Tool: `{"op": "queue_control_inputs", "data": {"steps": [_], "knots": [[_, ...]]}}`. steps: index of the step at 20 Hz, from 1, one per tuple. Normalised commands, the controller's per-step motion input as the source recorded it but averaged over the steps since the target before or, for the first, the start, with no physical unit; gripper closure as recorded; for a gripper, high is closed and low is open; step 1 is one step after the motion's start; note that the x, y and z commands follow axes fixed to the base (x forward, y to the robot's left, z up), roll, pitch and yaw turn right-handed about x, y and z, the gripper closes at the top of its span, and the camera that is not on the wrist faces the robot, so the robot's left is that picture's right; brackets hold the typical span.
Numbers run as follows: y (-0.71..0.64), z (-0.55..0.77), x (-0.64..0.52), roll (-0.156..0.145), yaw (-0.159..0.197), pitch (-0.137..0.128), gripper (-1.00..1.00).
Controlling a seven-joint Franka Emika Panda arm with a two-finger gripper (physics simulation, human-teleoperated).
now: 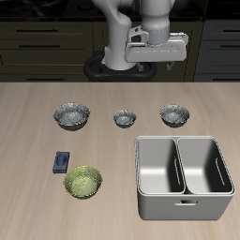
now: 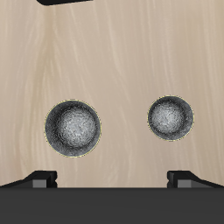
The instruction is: Stack middle-sized black bowl on the green bowl
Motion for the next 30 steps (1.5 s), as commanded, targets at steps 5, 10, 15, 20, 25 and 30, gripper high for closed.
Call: {"op": "queue_control_inputs", "data": {"steps": [5, 10, 15, 20, 25, 30], "knots": [[0.14, -0.24, 0.05, -0.002, 0.026, 0.001, -1.00], [0.10, -0.19, 0.02, -0.002, 0.016, -0.018, -1.00], [0.08, -0.23, 0.00, 0.004, 0.013, -0.012, -1.00], [0.07, -0.27, 0.05, -0.010, 0.000, 0.035, -1.00], [0.05, -0.24, 0.04, -0.001, 0.003, 0.030, -1.00], [0.04, -0.23, 0.06, 0.001, 0.008, 0.034, -1.00]]}}
